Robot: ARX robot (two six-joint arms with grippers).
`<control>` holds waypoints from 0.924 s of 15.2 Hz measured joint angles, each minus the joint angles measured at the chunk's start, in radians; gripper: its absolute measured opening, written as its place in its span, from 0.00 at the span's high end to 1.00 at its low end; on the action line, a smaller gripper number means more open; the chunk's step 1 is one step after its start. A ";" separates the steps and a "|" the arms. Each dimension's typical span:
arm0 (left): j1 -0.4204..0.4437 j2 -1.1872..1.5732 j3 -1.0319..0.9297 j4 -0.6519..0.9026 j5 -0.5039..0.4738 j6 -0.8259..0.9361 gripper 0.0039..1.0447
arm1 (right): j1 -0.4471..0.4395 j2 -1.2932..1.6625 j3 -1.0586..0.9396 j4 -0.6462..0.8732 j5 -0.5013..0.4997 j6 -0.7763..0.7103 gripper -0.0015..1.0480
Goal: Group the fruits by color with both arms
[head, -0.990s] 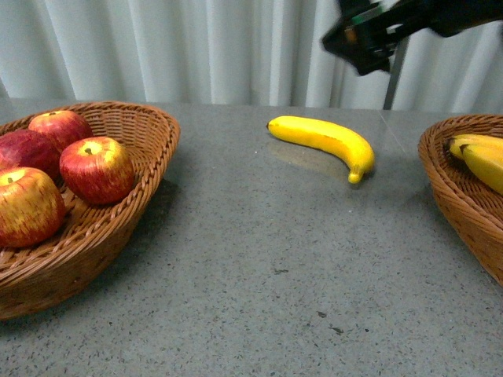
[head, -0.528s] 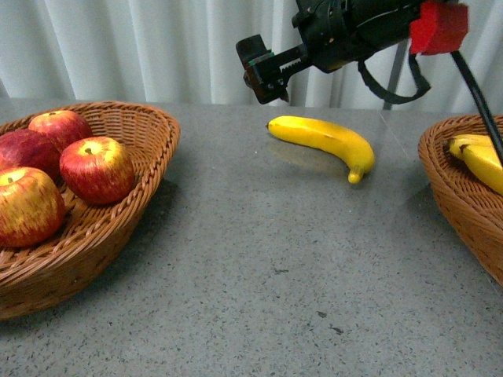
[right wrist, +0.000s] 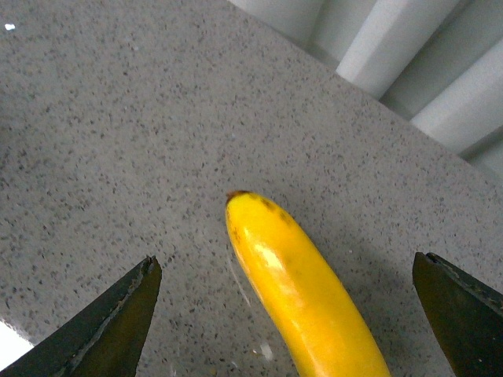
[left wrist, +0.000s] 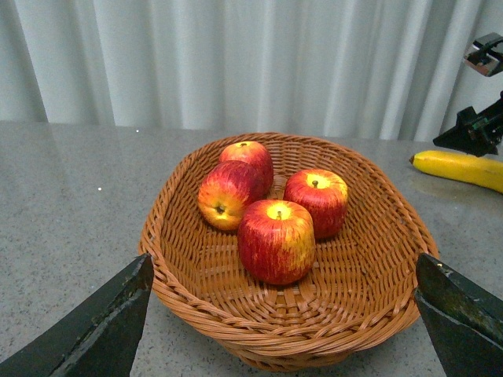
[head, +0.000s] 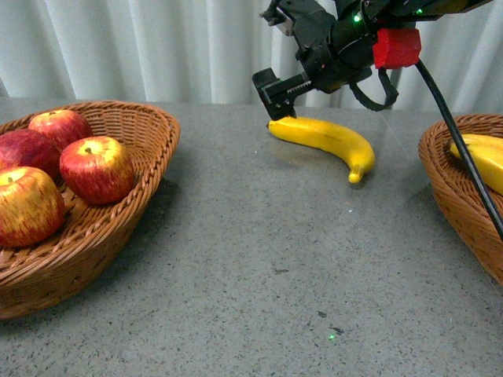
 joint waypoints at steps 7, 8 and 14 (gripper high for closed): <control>0.000 0.000 0.000 0.000 0.000 0.000 0.06 | -0.032 0.116 0.094 -0.133 0.035 -0.072 0.06; 0.000 0.000 0.000 0.000 0.000 0.000 0.06 | -0.033 0.118 0.095 -0.144 0.040 -0.072 0.06; 0.000 0.000 0.000 0.000 0.000 0.000 0.06 | -0.031 0.117 0.113 -0.224 0.055 -0.071 0.38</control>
